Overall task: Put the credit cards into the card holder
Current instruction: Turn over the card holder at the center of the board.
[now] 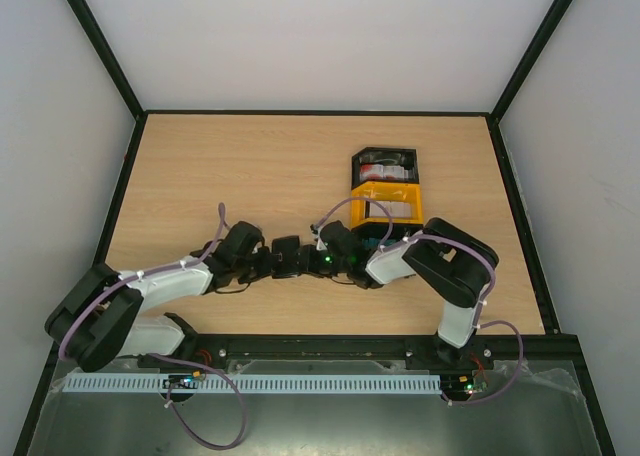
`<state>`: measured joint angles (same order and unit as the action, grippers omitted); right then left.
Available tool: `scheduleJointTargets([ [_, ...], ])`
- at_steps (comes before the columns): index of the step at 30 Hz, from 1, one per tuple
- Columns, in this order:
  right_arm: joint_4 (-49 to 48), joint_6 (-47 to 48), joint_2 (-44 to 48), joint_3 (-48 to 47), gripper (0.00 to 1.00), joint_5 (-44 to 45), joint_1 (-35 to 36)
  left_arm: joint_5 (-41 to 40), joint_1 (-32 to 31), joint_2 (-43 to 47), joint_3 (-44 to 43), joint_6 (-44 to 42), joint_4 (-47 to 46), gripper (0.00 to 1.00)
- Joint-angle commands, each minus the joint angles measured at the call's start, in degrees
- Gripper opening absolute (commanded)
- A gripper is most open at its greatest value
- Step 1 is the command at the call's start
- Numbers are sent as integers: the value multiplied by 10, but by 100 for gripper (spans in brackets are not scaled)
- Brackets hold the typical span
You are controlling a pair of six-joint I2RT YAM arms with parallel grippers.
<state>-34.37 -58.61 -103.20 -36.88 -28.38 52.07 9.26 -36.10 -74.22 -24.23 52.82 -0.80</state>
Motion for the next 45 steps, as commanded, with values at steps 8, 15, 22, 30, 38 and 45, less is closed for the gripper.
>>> scheduleJointTargets([
  [8, 11, 28, -6, -41, 5, -20, 5, -32, 4, 7, 29, -14, 46, 23],
  [15, 387, 150, 111, -143, 2, 208, 5, -20, 42, 126, -18, -21, 127, 57],
  [22, 620, 174, 154, -217, 2, 385, 32, -22, 152, 234, -93, -59, 218, 72],
  [30, 855, 130, 56, -333, 2, 542, 127, 14, 197, 212, -127, -86, 217, 75],
  [38, 895, 153, -97, -428, 8, 531, 196, -35, 237, 193, -186, -161, 287, 79],
  [45, 738, 206, -88, -426, 44, 356, 202, -5, 249, 179, -201, -175, 291, 77],
])
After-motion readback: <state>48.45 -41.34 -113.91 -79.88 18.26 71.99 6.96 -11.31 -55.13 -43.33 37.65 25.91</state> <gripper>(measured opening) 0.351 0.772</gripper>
